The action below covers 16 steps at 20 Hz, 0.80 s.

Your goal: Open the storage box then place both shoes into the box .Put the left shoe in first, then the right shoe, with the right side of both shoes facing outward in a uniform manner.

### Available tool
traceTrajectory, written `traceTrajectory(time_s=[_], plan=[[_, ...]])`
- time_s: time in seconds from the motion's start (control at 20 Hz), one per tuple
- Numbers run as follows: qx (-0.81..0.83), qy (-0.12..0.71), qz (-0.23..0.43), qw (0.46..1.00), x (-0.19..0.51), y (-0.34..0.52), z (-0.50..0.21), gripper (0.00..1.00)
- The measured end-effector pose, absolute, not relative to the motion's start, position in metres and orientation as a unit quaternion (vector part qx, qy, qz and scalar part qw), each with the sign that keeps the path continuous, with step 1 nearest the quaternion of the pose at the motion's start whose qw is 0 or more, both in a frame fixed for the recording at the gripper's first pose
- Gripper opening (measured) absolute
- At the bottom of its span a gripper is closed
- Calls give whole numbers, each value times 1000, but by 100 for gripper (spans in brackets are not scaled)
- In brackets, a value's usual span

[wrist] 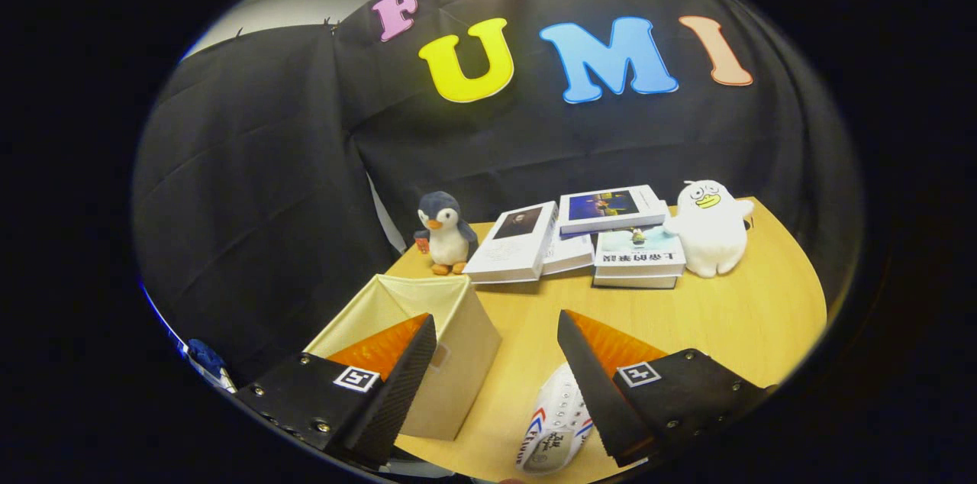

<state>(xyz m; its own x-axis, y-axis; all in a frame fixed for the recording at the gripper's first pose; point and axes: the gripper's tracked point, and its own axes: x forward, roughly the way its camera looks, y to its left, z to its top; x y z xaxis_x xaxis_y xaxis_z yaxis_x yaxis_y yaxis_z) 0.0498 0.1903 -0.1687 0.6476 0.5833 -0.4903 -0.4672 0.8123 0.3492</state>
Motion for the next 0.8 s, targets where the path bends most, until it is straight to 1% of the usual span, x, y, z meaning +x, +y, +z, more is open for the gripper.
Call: traceTrajectory(time_s=[0.3, 0.55, 0.8], plan=[[78, 350, 250, 899, 50, 157, -232, 98], [60, 413, 225, 880, 37, 138, -294, 98], [48, 452, 206, 866, 23, 126, -331, 98]])
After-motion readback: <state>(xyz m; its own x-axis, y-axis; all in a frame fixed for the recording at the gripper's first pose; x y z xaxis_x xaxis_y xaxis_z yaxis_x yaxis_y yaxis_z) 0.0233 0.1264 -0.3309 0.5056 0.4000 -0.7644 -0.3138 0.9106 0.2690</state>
